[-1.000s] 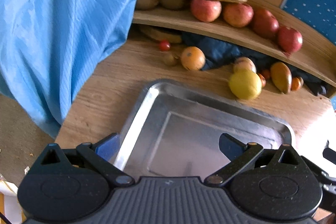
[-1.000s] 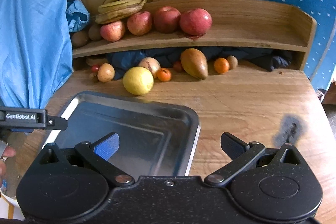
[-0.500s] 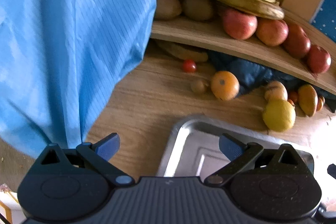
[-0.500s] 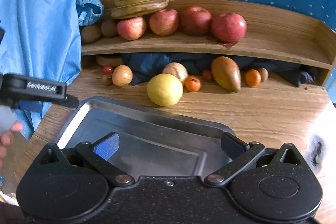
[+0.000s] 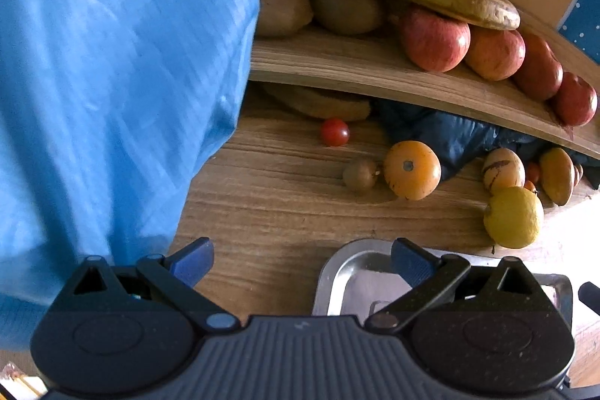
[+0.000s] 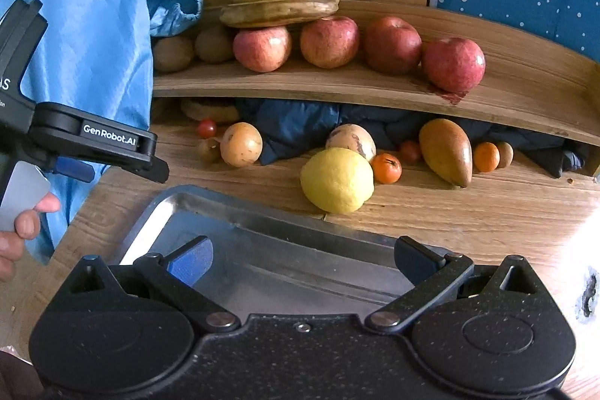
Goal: Organize fruits
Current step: 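Grasp the small brown kiwi with the left tool while the right tool grasps the orange, then carry the kiwi and orange back and lower both onto the steel tray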
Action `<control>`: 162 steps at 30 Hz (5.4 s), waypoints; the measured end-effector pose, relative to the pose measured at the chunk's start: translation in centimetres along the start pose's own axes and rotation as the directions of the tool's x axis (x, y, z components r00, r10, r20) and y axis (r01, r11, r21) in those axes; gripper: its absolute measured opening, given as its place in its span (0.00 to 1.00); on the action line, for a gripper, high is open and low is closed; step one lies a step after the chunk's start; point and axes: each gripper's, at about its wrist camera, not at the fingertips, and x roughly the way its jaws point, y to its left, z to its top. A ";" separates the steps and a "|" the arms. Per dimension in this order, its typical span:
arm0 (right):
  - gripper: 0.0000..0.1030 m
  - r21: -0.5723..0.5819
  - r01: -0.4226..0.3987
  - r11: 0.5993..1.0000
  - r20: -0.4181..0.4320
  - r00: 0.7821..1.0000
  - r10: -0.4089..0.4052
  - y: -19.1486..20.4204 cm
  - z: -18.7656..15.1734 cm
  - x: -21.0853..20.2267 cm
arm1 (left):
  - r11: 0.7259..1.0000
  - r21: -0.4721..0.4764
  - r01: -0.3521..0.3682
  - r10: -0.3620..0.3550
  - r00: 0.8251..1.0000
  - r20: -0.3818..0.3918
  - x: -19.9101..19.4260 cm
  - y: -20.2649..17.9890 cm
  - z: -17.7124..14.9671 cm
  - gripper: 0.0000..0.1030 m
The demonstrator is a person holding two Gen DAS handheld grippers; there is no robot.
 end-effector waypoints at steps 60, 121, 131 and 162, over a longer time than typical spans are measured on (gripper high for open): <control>0.58 -0.456 0.068 0.888 0.021 0.998 -0.066 9.0 6.0 11.9 | 0.959 0.016 0.284 -0.284 0.959 -0.024 6.7 0.0 5.2 0.35; 0.44 -0.464 0.018 0.886 0.063 0.998 0.013 8.6 -1.5 1.2 | 0.967 0.006 0.256 -0.256 0.967 0.014 -1.0 -0.7 -3.9 0.28; 0.44 -0.485 -0.050 0.873 0.019 0.998 0.067 9.1 -4.8 -1.4 | 0.973 -0.036 0.228 -0.229 0.973 -0.006 -2.3 -0.6 -7.9 0.28; 0.44 -0.382 -0.114 0.917 -0.073 0.993 0.093 8.6 -8.9 -4.5 | 0.979 -0.029 0.203 -0.205 0.976 -0.074 -3.4 -1.3 -13.6 0.28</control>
